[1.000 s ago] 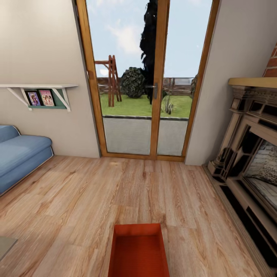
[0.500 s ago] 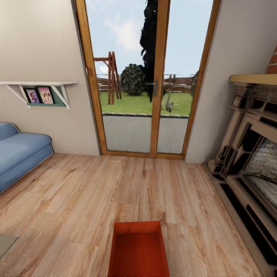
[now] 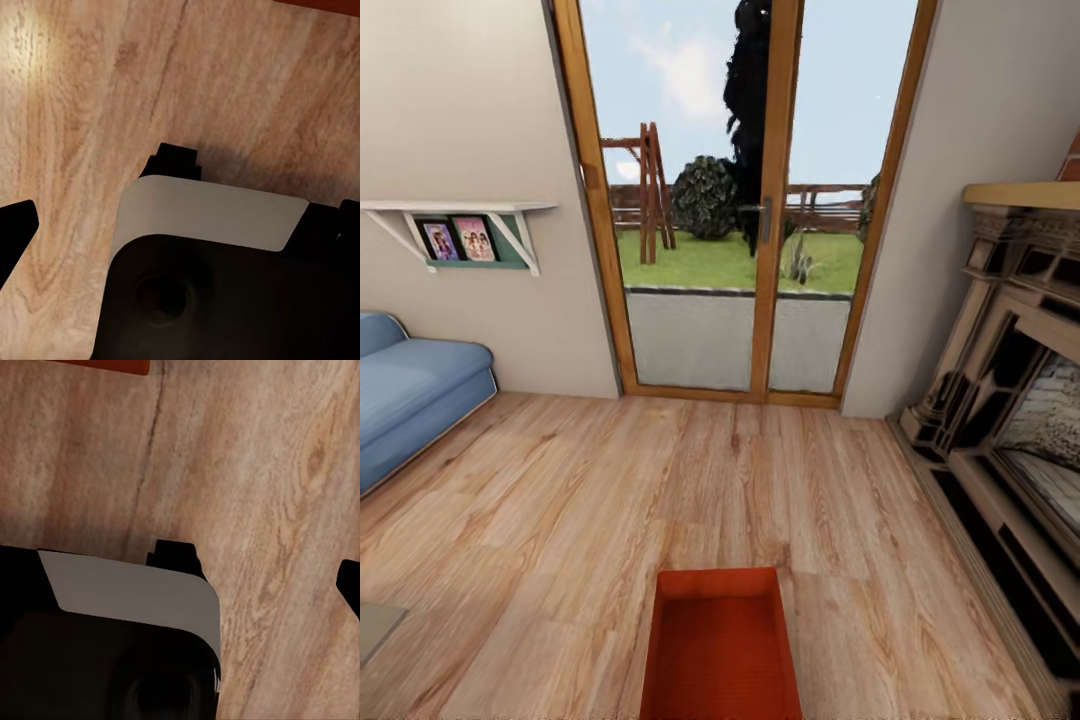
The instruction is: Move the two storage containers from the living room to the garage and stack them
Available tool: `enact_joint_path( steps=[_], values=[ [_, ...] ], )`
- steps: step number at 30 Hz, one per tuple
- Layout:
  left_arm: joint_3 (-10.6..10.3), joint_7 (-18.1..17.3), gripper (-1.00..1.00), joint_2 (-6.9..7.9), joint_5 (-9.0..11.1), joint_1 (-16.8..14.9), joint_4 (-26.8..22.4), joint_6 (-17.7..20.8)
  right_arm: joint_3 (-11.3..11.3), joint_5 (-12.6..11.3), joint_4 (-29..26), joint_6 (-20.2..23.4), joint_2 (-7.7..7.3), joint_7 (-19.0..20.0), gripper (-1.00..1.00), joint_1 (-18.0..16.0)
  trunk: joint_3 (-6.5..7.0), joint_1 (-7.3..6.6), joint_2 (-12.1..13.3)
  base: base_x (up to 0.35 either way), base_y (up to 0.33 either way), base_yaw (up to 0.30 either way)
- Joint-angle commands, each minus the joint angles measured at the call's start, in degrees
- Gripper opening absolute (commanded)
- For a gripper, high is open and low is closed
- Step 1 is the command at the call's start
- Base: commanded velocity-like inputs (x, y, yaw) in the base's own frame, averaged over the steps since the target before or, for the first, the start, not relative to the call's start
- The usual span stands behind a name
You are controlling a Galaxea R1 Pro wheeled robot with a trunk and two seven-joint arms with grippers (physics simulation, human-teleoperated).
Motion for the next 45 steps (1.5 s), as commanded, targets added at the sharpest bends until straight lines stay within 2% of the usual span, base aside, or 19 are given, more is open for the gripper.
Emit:
enact_joint_path(
  steps=[1,45],
  values=[
    [-0.02,0.16,1.0,-0.02,0.34,-0.03,-0.01,0.17,0.48,-0.51,0.18,-0.31,0.05,-0.04,1.0,-0.06,-0.14,-0.01,-0.03,0.0,0.0,0.0],
    [0.0,0.16,1.0,-0.16,0.34,-0.03,-0.01,0.17,0.48,-0.51,0.18,-0.4,0.04,-0.04,1.0,-0.06,-4.15,-0.01,-0.03,0.0,-0.006,0.0]
  ],
)
